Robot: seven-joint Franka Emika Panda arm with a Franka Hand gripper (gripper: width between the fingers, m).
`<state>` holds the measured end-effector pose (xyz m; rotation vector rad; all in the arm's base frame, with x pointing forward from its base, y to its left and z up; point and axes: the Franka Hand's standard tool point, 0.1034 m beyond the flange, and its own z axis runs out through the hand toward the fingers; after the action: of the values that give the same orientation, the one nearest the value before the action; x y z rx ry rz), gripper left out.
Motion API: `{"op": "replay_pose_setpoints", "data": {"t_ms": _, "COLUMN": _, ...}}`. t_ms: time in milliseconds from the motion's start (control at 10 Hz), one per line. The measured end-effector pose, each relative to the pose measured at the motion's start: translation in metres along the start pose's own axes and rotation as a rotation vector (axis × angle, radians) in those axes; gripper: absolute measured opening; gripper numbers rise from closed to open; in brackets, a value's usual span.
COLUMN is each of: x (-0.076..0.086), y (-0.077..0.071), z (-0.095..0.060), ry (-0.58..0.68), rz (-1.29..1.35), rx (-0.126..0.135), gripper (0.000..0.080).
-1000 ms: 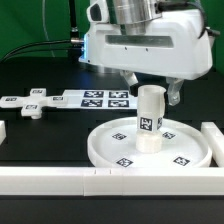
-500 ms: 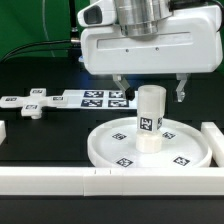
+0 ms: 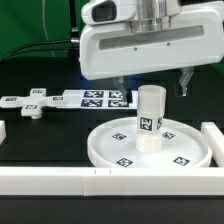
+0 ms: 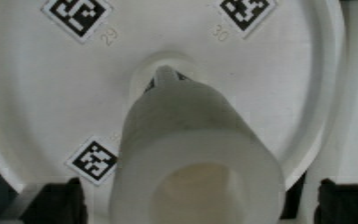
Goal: Assemble round table
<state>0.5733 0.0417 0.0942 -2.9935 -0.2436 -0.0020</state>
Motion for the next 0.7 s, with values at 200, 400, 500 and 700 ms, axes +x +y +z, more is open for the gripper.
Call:
{"op": "replay_pose_setpoints", "data": {"t_ms": 200, "x": 0.0001, "y": 0.0011, "z": 0.0000, "ry": 0.001, "rz": -0.102, "rx": 0.000, "gripper": 0.0649}}
{"op": "replay_pose_setpoints", "data": {"t_ms": 400, "x": -0.0001, "y": 0.0026, "z": -0.0001, "ry": 0.001, "rz": -0.261, "rx": -0.001, "gripper": 0.0649}}
{"op": "replay_pose_setpoints", "data": {"t_ms": 500, "x": -0.0002, "y": 0.0028, "z": -0.0002, "ry": -0.001, "rz": -0.343, "rx": -0.003, "gripper": 0.0649}}
{"op": "replay_pose_setpoints", "data": {"t_ms": 700, "x": -0.0002, "y": 0.0014, "z": -0.0003, "ry": -0.013, "rz": -0.525, "rx": -0.022, "gripper": 0.0649}}
